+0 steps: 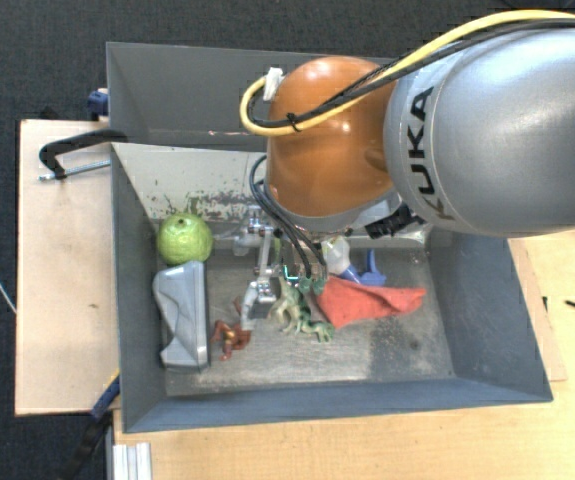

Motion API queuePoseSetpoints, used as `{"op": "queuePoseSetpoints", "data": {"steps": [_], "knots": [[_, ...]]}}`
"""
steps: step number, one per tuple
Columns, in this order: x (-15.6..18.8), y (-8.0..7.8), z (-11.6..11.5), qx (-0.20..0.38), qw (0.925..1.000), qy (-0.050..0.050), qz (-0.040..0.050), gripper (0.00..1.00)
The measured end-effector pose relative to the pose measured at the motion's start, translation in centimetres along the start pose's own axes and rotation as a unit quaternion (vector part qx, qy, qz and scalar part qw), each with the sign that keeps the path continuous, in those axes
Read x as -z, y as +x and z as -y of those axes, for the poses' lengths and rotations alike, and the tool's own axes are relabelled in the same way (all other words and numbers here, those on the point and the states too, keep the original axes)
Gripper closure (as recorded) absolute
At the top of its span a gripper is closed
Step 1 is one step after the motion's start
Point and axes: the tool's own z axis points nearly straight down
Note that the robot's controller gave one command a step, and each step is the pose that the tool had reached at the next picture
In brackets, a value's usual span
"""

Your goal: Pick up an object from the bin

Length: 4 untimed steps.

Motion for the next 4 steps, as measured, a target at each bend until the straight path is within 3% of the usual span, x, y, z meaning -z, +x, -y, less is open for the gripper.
{"op": "queuePoseSetpoints", "data": {"steps": [2, 3, 4], "knots": [[-0.9, 0.2, -0.7, 0.026, 0.9996, -0.001, 0.0079, 0.00], [-5.0, 1.9, -1.3, 0.175, 0.9845, 0.000, 0.0033, 0.00], [-6.8, 2.1, -1.2, 0.197, 0.9804, 0.000, 0.0058, 0.00]]}}
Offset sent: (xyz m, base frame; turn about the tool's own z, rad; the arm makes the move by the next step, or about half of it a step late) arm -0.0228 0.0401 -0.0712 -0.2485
